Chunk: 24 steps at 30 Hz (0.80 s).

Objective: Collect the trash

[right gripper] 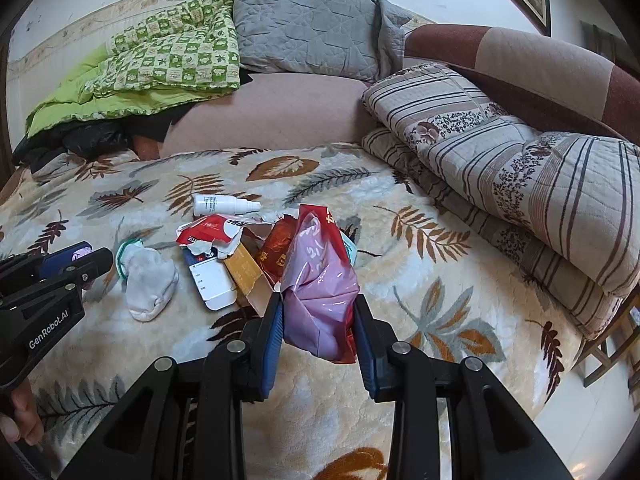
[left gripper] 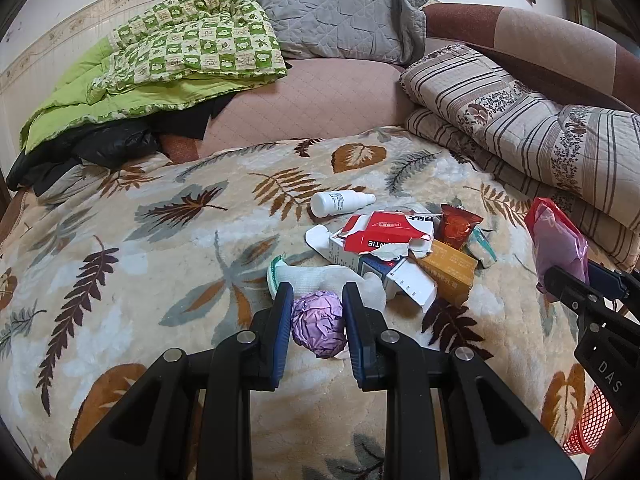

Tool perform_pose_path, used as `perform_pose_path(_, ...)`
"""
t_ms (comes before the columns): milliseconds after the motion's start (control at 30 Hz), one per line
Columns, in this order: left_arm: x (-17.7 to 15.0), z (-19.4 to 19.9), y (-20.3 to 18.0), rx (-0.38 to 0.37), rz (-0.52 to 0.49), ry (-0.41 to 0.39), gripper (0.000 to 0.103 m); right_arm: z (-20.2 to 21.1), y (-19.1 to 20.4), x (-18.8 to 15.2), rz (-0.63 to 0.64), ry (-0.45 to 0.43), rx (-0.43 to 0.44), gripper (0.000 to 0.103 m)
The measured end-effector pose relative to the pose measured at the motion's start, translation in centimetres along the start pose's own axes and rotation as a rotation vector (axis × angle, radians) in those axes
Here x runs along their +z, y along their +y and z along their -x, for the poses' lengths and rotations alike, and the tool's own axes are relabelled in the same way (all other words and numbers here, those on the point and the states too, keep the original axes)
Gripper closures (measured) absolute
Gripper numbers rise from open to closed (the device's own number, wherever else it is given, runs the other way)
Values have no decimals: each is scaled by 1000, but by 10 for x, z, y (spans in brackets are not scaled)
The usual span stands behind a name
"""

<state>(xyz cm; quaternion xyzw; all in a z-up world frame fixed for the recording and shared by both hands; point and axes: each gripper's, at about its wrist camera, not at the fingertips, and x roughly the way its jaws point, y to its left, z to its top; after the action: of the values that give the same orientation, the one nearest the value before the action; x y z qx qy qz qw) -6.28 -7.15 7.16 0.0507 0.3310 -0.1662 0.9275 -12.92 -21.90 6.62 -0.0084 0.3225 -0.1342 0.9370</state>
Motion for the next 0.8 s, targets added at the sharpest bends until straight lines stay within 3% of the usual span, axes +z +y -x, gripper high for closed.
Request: perform_pose_path(800, 0, 1, -1, 1, 2, 1, 79, 2, 5, -1, 31, -12, -14, 67)
